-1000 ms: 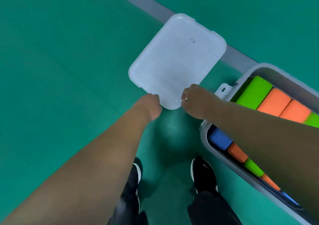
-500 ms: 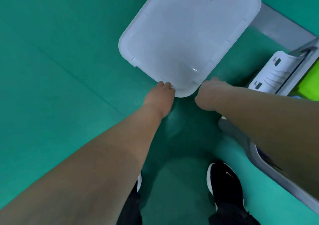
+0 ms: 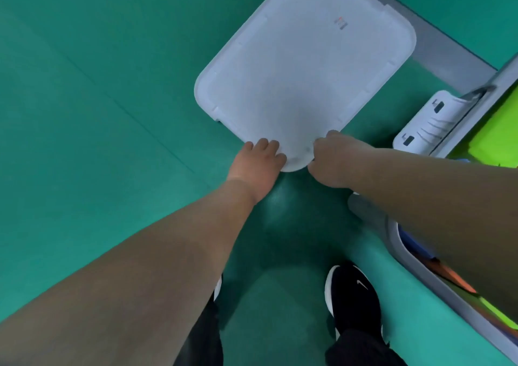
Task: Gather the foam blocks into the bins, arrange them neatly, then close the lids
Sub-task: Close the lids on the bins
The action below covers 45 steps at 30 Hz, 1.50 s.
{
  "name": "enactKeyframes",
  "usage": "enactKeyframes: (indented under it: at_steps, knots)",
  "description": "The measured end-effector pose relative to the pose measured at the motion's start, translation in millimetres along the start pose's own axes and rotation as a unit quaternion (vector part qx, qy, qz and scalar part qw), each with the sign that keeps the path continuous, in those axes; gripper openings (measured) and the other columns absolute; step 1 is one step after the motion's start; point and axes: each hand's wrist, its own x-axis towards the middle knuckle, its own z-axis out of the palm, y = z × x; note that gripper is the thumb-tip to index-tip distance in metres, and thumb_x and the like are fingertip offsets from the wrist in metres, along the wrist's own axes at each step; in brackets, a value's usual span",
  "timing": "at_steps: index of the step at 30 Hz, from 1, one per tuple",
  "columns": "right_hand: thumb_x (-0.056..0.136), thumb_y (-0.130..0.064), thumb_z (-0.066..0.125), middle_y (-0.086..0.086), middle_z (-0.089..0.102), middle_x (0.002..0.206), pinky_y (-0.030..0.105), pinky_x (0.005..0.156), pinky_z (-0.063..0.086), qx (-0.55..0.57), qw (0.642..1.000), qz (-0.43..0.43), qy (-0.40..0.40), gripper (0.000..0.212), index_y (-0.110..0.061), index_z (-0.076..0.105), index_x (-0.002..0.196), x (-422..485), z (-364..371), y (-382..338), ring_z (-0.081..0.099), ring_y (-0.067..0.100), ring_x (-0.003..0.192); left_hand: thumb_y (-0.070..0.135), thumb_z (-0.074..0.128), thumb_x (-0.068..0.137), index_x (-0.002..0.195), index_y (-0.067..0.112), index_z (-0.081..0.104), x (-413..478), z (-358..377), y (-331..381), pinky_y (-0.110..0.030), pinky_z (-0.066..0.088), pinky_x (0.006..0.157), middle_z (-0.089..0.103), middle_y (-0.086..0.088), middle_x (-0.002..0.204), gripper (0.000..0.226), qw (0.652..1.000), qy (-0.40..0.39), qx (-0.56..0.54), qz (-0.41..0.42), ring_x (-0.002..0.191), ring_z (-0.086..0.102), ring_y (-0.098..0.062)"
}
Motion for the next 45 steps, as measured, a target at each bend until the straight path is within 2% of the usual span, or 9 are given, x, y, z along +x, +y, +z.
enactKeyframes:
  at_steps: [5, 10, 14, 20, 23, 27, 33, 39, 45]
  knots:
    - [0.097, -0.029, 0.053, 0.014, 0.037, 0.134, 0.044, 0.086, 0.046, 0.064, 0.991, 0.044, 0.109, 0.056, -0.003, 0.035, 0.143, -39, -28, 0, 0.048, 0.035, 0.119, 0.006, 0.065, 0.066, 0.097, 0.011, 0.064, -7, -75, -32, -0.037, 0.037, 0.077, 0.057, -0.013, 0.102, 0.032, 0.977, 0.198, -0.06, -0.048, 0.087, 0.054, -0.034]
    - [0.094, -0.024, 0.059, 0.01, 0.036, 0.137, 0.043, 0.085, 0.043, 0.205, 0.951, 0.077, 0.218, 0.058, -0.007, 0.033, 0.143, -85, -87, 3, 0.052, 0.035, 0.116, 0.004, 0.064, 0.075, 0.089, 0.013, 0.052, -14, -210, -54, -0.037, 0.038, 0.076, 0.062, -0.01, 0.089, 0.021, 0.962, 0.247, -0.114, -0.033, 0.083, 0.056, -0.035]
    - [0.095, -0.021, 0.053, -0.003, 0.0, 0.171, 0.04, 0.085, 0.041, 0.246, 0.929, 0.095, 0.258, 0.092, -0.029, -0.008, 0.163, -124, -147, 21, 0.053, 0.034, 0.13, 0.019, 0.056, 0.088, 0.101, 0.019, 0.046, -26, -318, -52, -0.039, 0.033, 0.065, 0.063, -0.008, 0.087, 0.017, 0.945, 0.275, -0.16, -0.077, 0.078, 0.055, -0.037]
    - [0.103, -0.041, 0.044, 0.004, 0.001, 0.172, 0.049, 0.107, 0.042, 0.168, 0.911, 0.019, 0.377, 0.078, -0.039, -0.005, 0.163, -170, -250, 63, 0.044, 0.04, 0.138, 0.024, 0.059, 0.083, 0.101, 0.017, 0.044, -44, -457, -73, -0.04, 0.042, 0.058, 0.059, -0.004, 0.075, 0.024, 0.818, 0.418, -0.362, -0.16, 0.071, 0.053, -0.037]
    - [0.106, -0.051, 0.035, 0.005, 0.008, 0.172, 0.049, 0.118, 0.031, 0.09, 0.899, -0.001, 0.429, 0.068, -0.036, 0.004, 0.164, -187, -288, 84, 0.032, 0.036, 0.147, 0.034, 0.064, 0.086, 0.099, 0.02, 0.051, -46, -498, -82, -0.031, 0.046, 0.062, 0.059, 0.009, 0.076, 0.024, 0.749, 0.449, -0.459, -0.164, 0.07, 0.058, -0.011]
    - [0.106, -0.054, 0.026, 0.004, 0.013, 0.172, 0.047, 0.126, 0.018, 0.042, 0.885, -0.002, 0.463, 0.065, -0.03, 0.011, 0.164, -201, -299, 109, 0.019, 0.031, 0.155, 0.041, 0.07, 0.088, 0.092, 0.023, 0.056, -26, -517, -93, -0.017, 0.043, 0.06, 0.057, 0.017, 0.077, 0.023, 0.684, 0.419, -0.574, -0.166, 0.062, 0.049, 0.004]
    - [0.106, -0.054, 0.025, 0.002, 0.007, 0.173, 0.049, 0.127, 0.011, 0.013, 0.919, 0.023, 0.393, 0.064, -0.032, 0.013, 0.164, -197, -217, 142, 0.013, 0.032, 0.157, 0.037, 0.072, 0.084, 0.081, 0.022, 0.054, 8, -497, -69, -0.022, 0.045, 0.06, 0.056, 0.01, 0.075, 0.024, 0.638, 0.396, -0.642, -0.157, 0.062, 0.05, -0.005]
    - [0.103, -0.048, 0.045, 0.012, 0.01, 0.172, 0.053, 0.124, 0.022, 0.076, 0.895, 0.064, 0.434, 0.075, -0.012, 0.02, 0.163, -194, -173, 171, 0.022, 0.039, 0.153, 0.033, 0.071, 0.089, 0.089, 0.016, 0.06, 34, -495, -53, -0.031, 0.058, 0.07, 0.069, 0.002, 0.081, 0.02, 0.552, 0.391, -0.72, -0.155, 0.07, 0.064, -0.012]
    - [0.104, -0.047, 0.041, 0.013, 0.008, 0.172, 0.049, 0.128, 0.013, 0.076, 0.887, 0.093, 0.446, 0.072, -0.01, 0.021, 0.161, -195, -200, 220, 0.014, 0.034, 0.156, 0.037, 0.07, 0.093, 0.102, 0.016, 0.065, 89, -485, 2, -0.032, 0.06, 0.061, 0.074, -0.001, 0.09, 0.024, 0.571, 0.25, -0.759, -0.189, 0.07, 0.07, -0.015]
